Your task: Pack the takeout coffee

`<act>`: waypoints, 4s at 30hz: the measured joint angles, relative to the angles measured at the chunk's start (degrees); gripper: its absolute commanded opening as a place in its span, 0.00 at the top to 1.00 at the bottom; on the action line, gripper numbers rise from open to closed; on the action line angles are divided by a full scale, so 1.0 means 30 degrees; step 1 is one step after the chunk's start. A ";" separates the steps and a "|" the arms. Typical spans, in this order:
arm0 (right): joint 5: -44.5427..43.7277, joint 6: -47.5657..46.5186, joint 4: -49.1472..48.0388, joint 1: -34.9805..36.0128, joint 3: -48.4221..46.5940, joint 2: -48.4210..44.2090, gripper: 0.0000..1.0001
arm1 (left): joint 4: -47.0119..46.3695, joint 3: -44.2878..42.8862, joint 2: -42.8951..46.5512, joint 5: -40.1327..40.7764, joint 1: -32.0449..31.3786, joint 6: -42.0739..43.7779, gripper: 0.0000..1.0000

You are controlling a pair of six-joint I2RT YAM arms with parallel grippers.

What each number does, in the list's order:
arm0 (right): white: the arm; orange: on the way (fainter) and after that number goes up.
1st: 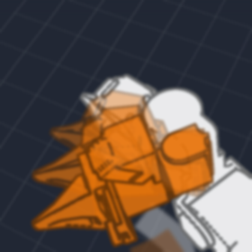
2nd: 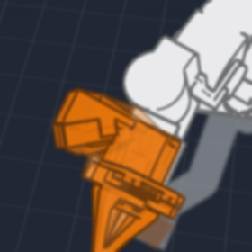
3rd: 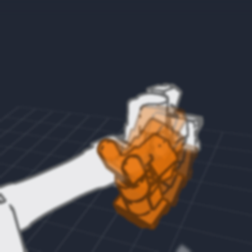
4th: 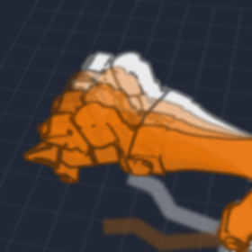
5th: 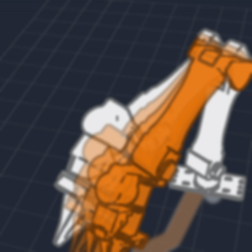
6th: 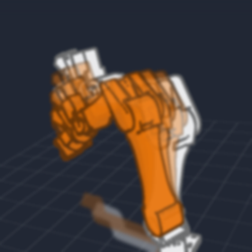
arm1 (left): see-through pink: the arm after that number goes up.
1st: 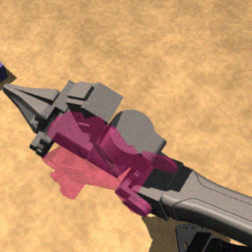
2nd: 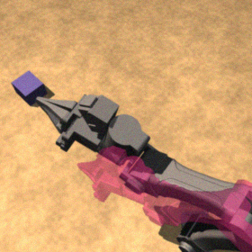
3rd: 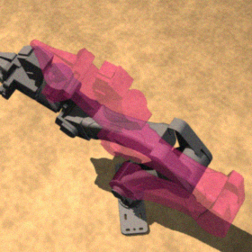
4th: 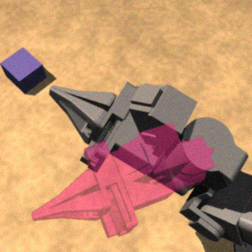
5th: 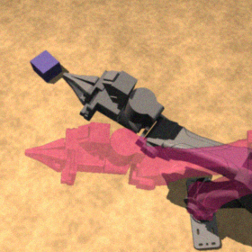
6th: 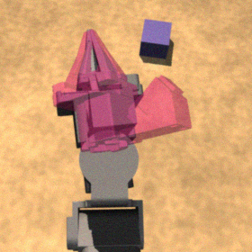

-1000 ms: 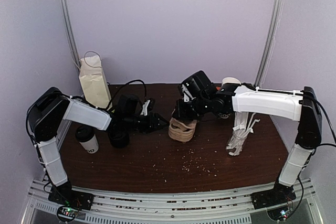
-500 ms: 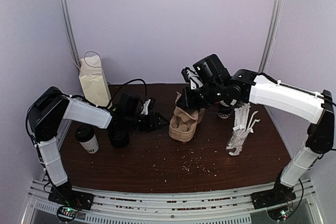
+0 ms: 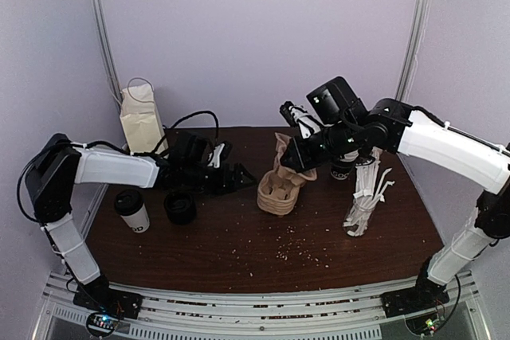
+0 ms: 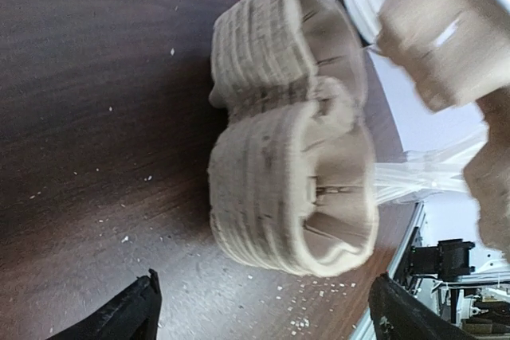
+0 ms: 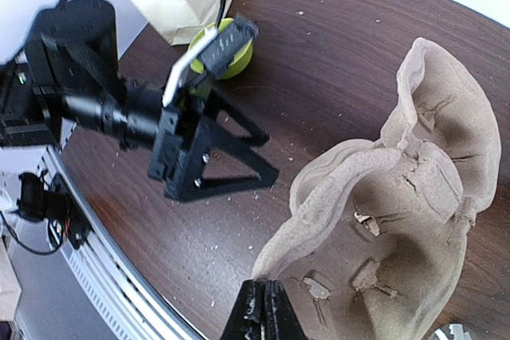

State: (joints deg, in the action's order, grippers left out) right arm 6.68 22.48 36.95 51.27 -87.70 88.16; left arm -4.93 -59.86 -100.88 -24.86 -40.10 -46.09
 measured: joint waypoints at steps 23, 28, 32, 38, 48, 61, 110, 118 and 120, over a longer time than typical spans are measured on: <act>-0.3169 -0.6572 -0.2339 0.8801 0.9085 -0.1311 1.00 | 0.5209 0.3366 1.1140 0.8393 -0.0029 0.1326 0.04; -0.4124 -0.7592 -0.2761 0.8845 1.0360 -0.1049 0.89 | 0.5639 0.4051 1.1693 0.9216 -0.0029 0.1421 0.04; -0.4481 -0.7883 -0.2805 0.8918 1.0579 -0.0539 0.59 | 0.5712 0.4131 1.1788 0.9653 -0.0029 0.1508 0.04; -0.4823 -0.7242 -0.2499 0.8947 1.0528 -0.0466 0.32 | 0.5727 0.4131 1.1788 0.9996 -0.0029 0.1596 0.04; -0.5049 0.1639 -0.3461 0.5355 0.8087 -0.0459 0.29 | 0.6149 0.4422 1.1919 1.0513 -0.0029 0.1683 0.03; -0.1253 1.0353 -0.5741 0.4029 1.0156 -0.0277 0.25 | 0.6404 0.5260 1.2364 1.0965 -0.0029 0.2076 0.03; -0.4379 0.4597 -0.4539 0.4116 0.8757 -0.3636 0.26 | 1.4076 -0.8910 0.4728 1.1329 1.2713 0.3271 0.35; -0.4656 0.4648 -0.4510 0.4109 0.9114 -0.3942 0.26 | 1.3814 -0.9413 0.3606 1.1220 1.2706 0.3643 0.61; -0.4692 0.4648 -0.4532 0.4109 0.9114 -0.4051 0.26 | 1.3806 -0.9413 0.3512 1.1213 1.2713 0.3789 0.69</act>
State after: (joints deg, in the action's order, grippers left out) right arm -7.40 36.42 23.35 63.59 -60.36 76.01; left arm 36.49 -88.09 -90.35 8.78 -1.96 -34.72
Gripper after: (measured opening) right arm 0.736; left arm 0.403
